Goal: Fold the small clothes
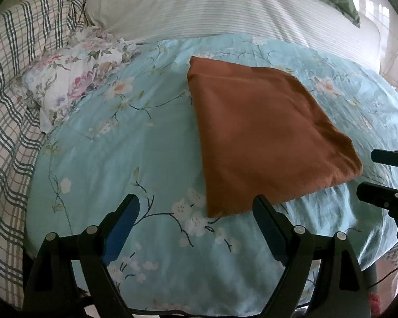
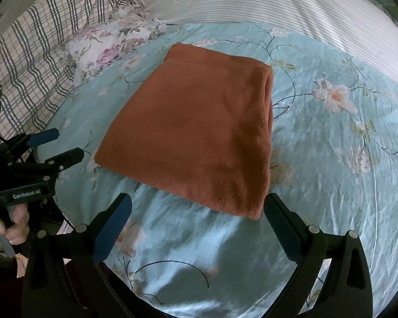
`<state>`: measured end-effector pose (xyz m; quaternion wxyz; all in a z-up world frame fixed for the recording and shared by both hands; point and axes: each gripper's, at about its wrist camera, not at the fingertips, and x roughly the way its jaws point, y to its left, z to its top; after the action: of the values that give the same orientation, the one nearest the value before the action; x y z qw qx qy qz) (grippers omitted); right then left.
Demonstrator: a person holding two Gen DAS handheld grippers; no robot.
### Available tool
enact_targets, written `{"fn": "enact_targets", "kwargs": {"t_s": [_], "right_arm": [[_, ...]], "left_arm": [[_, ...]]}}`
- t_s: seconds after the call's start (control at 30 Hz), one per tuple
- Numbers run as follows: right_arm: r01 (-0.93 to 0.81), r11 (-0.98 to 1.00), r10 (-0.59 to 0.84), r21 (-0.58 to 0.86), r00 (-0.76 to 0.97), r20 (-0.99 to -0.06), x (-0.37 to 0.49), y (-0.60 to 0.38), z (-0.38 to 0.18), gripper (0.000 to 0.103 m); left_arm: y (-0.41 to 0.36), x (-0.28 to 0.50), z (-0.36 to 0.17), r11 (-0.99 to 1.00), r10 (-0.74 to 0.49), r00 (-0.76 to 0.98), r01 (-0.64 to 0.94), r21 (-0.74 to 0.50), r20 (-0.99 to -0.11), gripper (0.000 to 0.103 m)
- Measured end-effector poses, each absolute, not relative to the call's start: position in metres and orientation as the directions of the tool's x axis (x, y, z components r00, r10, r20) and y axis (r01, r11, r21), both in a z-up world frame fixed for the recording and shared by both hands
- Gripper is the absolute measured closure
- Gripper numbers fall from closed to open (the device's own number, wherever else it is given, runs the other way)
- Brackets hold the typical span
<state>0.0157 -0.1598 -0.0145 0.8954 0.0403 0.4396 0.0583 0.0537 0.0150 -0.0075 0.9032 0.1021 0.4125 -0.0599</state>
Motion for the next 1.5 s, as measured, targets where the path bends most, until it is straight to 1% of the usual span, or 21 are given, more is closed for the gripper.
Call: {"fn": "enact_targets", "kwargs": {"t_s": [1.5], "right_arm": [[-0.085, 0.989, 0.148, 0.121, 0.616, -0.774, 0.026, -0.156, -0.004, 0.003]], "left_arm": [[0.006, 0.059, -0.001, 0.972, -0.025, 0.661, 0.192, 0.137, -0.750, 0.015]]}}
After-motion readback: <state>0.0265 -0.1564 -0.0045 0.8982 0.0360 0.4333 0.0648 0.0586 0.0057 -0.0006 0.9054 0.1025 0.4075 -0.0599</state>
